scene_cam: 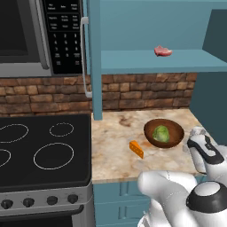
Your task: Pick the cheese from the fridge and the cheese grater from the cabinet and place them next to the salad bowl.
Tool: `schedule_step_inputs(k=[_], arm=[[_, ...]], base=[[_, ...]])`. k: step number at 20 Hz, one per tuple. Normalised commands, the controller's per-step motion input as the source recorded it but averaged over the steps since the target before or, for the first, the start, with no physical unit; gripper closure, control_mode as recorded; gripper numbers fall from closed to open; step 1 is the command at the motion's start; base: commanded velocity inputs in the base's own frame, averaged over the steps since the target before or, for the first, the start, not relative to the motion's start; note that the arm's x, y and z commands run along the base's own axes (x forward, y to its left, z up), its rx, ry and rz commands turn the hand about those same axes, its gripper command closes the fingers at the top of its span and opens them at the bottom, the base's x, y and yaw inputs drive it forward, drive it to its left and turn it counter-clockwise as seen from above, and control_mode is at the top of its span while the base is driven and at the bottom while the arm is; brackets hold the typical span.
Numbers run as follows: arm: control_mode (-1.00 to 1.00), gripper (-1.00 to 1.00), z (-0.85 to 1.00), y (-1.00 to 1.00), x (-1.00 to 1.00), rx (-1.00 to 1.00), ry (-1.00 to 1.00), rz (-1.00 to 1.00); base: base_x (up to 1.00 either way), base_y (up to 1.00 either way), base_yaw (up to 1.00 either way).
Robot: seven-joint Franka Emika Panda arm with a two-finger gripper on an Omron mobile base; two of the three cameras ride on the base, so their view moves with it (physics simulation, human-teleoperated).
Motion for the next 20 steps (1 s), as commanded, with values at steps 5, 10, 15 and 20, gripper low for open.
schedule_step_inputs(k=[5,10,15,20], arm=[[-1.0,1.0,-0.22,-0.05,0.11,0.0,0.0,0.0],[-1.0,1.0,-0.16,-0.05,0.11,0.0,0.0,0.0],[-1.0,1.0,-0.12,0.0,0.1,0.0,0.0,0.0],[-1.0,1.0,-0.14,0.0,0.12,0.0,-0.01,0.0]], base=[[0.0,0.0,0.0],[0.0,0.0,0.0],[0.0,0.0,0.0],[0.0,0.0,0.0]])
